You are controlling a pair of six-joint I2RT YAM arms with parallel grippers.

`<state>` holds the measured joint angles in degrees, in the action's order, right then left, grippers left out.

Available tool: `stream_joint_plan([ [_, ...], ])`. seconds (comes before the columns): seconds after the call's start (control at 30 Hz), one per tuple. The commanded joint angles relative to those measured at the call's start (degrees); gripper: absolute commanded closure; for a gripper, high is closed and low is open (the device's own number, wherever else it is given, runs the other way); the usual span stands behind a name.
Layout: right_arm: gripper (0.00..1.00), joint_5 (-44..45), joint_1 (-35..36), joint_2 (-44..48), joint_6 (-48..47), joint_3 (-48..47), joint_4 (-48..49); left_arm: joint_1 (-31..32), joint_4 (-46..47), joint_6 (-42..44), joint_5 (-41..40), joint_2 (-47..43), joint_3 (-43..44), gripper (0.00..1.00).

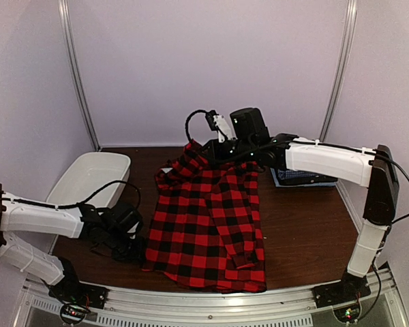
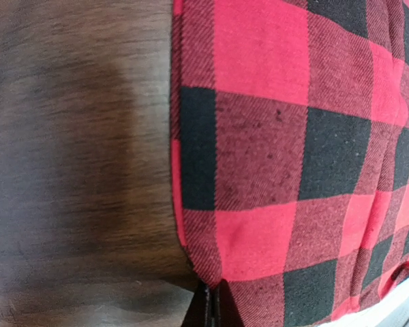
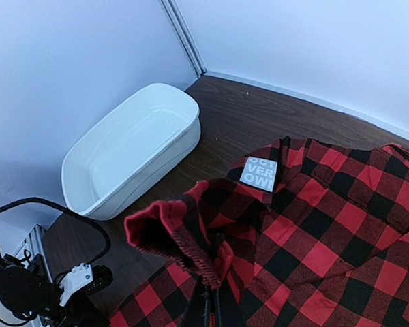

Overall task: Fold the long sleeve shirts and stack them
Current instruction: Pick up the shirt from the corner of the board.

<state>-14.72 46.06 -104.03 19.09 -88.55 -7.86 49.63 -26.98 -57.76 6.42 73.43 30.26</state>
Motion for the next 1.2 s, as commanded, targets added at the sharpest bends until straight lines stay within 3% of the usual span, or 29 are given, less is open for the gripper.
stream_joint_plan([
  [0.0,1.00,0.5,-0.4,3.2,-1.5,0.1,2.0,0.3,-3.4,0.3,-0.9,2.8,1.3,1.00],
  [0.5,1.00,4.9,-2.7,4.8,-1.2,-2.1,4.6,0.3,-14.8,4.8,-10.3,4.6,15.0,1.00],
  [0.73,1.00,11.5,-4.6,5.2,-0.1,-4.2,4.5,0.3,-13.5,10.9,-6.5,5.3,18.1,1.00],
  [0.97,1.00,17.8,-5.8,9.3,1.4,-0.2,6.1,0.3,-8.4,15.3,5.5,4.4,16.6,1.00],
  [1.17,1.00,21.6,-6.7,13.4,1.1,3.3,7.1,1.4,-6.0,17.9,11.1,6.4,17.6,1.00],
])
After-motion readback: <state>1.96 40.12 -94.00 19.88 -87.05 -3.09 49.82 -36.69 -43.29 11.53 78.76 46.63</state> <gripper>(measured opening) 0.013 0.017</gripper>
